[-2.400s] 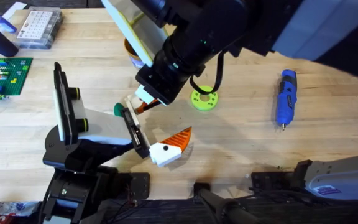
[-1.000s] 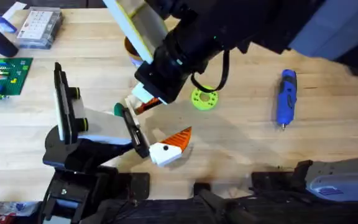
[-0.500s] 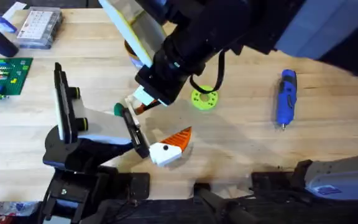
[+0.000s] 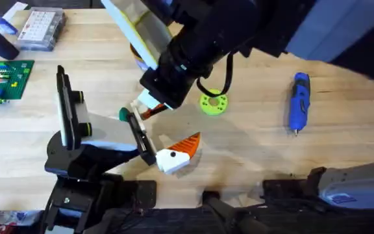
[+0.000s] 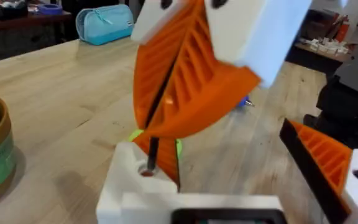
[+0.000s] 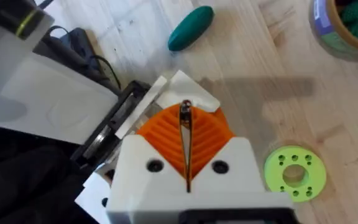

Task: Pick up the gripper from the table and insert it into the empty holder that is missing its gripper. Then pick up a screw, insert it into the mounting hole, and use the screwdriver to tighten it. Finally, clean up the table by picking up the vegetable and placing it into the bucket.

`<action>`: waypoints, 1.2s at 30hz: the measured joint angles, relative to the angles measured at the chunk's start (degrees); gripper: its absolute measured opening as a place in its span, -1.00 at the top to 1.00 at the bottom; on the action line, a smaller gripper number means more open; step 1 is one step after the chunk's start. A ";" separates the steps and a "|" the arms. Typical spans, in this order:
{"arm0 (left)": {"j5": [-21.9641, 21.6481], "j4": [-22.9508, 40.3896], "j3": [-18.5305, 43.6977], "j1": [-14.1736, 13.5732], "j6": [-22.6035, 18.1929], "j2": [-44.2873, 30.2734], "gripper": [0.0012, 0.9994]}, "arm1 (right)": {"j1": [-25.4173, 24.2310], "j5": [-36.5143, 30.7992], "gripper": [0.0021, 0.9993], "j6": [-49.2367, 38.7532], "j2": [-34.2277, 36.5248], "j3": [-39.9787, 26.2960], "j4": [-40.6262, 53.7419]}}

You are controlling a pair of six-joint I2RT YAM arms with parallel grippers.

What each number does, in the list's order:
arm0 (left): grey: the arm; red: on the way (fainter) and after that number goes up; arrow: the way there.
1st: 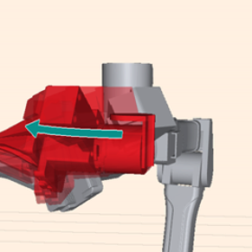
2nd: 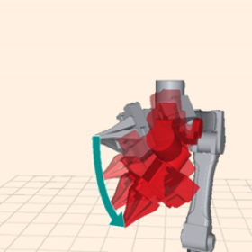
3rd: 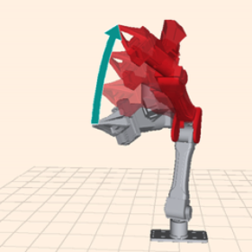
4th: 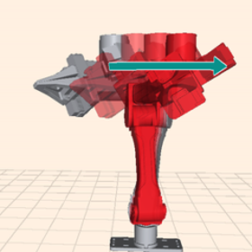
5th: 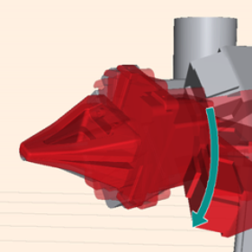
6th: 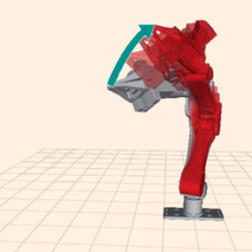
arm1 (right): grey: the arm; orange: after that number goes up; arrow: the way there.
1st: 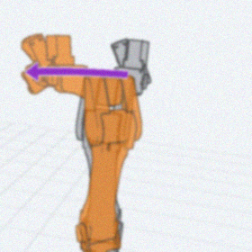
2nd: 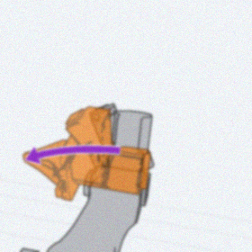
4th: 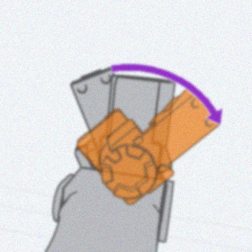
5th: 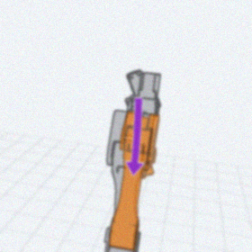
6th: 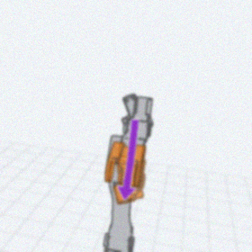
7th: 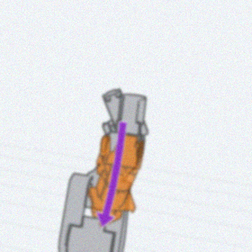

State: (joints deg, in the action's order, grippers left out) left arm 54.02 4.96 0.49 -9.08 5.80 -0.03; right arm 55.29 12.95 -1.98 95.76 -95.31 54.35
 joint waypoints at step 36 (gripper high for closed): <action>0.00 0.00 0.00 0.01 0.04 0.00 -0.99 | 0.00 -0.05 0.99 -1.11 1.60 0.00 -0.03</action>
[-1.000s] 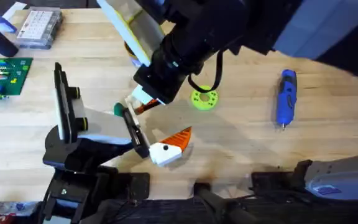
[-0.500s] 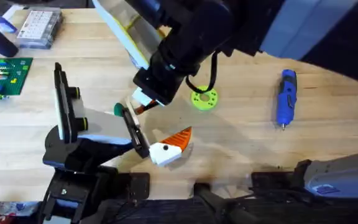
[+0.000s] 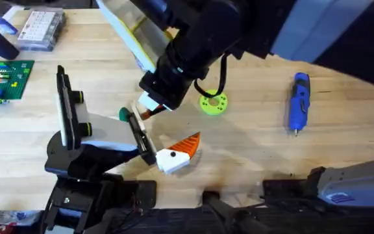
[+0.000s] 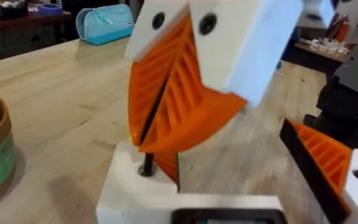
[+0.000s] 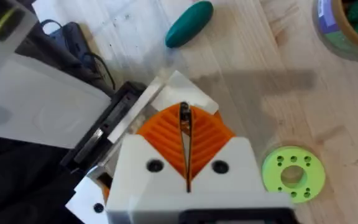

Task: Pick up the gripper from the table and insert it into the empty holder that is missing its gripper. Then pick up a screw, insert it into the mounting hole, and use the screwdriver to tighten it. Finally, clean up the table by picking up the vegetable and placing it into the bucket.

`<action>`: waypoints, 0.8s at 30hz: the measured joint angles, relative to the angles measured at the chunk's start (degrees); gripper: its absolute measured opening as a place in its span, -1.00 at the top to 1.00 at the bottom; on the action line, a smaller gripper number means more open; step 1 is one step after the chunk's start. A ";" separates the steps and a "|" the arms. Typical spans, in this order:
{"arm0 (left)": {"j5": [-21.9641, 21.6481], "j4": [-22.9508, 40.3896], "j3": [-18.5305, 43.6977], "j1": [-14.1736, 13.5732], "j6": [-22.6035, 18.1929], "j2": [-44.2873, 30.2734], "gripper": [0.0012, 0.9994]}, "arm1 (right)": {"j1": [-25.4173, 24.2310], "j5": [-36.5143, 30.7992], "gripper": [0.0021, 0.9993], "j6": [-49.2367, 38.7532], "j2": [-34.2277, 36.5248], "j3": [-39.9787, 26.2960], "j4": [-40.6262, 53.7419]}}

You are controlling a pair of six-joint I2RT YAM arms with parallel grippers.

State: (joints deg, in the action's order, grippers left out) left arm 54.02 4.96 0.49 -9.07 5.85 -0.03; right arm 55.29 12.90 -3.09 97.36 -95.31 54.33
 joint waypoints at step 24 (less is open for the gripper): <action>0.00 0.00 0.00 -0.01 -0.02 0.00 -0.99 | 0.20 -1.11 0.99 -0.23 0.15 0.04 0.33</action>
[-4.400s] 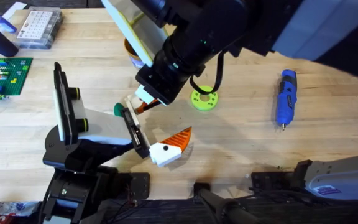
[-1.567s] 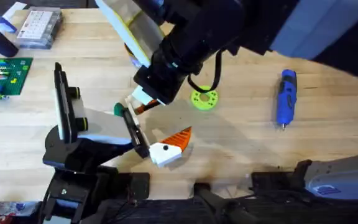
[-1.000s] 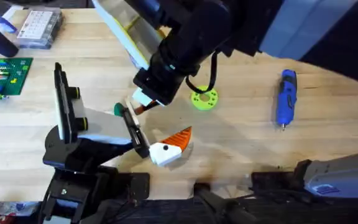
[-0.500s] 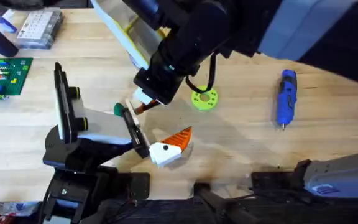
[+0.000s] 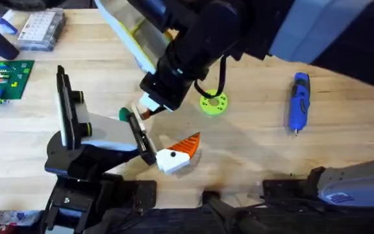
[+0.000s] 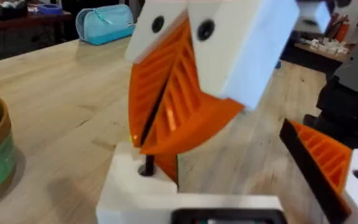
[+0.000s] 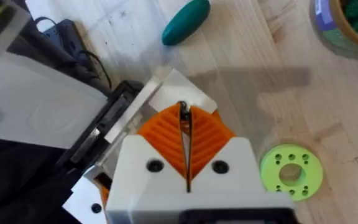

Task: Pick up the gripper from the table and insert it into the empty holder that is missing its gripper. Then pick up a screw, insert it into the mounting hole, and use the screwdriver to tighten it. Finally, clean up the table by picking up the vegetable and placing it into the bucket.

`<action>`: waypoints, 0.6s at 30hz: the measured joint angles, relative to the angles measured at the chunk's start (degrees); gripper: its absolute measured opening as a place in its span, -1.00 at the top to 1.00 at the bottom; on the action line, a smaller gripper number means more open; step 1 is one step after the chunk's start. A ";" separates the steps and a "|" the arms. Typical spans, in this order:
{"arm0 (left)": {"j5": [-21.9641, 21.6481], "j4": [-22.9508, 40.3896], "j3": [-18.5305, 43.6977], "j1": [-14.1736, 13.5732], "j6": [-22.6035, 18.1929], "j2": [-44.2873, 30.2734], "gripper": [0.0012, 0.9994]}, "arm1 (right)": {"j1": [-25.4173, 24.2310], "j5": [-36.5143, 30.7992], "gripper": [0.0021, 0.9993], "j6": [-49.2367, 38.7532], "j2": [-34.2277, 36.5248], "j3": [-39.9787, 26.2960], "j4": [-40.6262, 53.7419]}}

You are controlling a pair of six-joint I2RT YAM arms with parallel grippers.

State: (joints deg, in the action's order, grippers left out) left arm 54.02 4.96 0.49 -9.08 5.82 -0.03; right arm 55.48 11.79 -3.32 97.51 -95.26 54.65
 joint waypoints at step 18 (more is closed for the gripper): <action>-0.02 0.03 0.00 0.02 0.27 -0.01 -0.99 | 0.17 0.11 0.95 -0.11 0.98 0.15 -1.04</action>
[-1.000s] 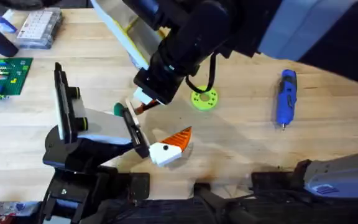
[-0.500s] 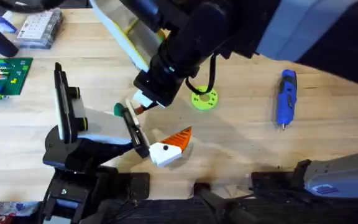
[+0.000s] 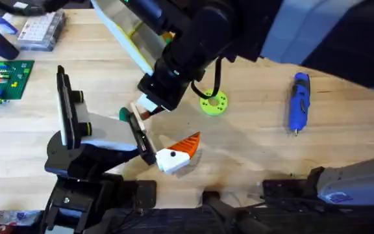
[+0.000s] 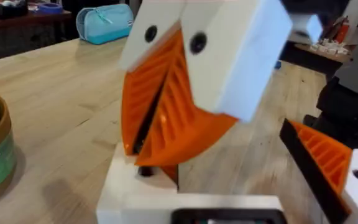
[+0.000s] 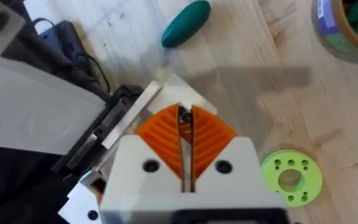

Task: Pick up the gripper from the table and insert it into the empty holder that is missing its gripper. Then pick up a screw, insert it into the mounting hole, and use the screwdriver to tighten it. Finally, clean up the table by picking up the vegetable and placing it into the bucket.

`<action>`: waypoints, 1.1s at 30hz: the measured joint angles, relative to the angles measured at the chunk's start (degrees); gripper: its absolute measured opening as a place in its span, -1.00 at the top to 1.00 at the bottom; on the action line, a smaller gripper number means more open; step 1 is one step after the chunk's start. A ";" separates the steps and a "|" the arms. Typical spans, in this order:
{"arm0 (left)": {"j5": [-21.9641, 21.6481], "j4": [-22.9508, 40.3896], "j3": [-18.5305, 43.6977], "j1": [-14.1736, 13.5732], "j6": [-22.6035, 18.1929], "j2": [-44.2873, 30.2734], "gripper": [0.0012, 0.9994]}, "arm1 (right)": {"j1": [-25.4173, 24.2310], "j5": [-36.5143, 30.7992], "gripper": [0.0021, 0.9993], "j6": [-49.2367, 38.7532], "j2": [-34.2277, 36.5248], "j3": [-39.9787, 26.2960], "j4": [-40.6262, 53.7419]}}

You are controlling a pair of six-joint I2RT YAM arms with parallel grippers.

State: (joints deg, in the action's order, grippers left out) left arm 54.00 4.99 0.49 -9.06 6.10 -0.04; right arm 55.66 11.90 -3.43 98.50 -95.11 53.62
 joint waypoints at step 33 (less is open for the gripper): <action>0.02 -0.02 0.00 0.00 0.08 0.01 -0.99 | -15.66 1.05 -0.99 1.74 -4.37 0.00 4.93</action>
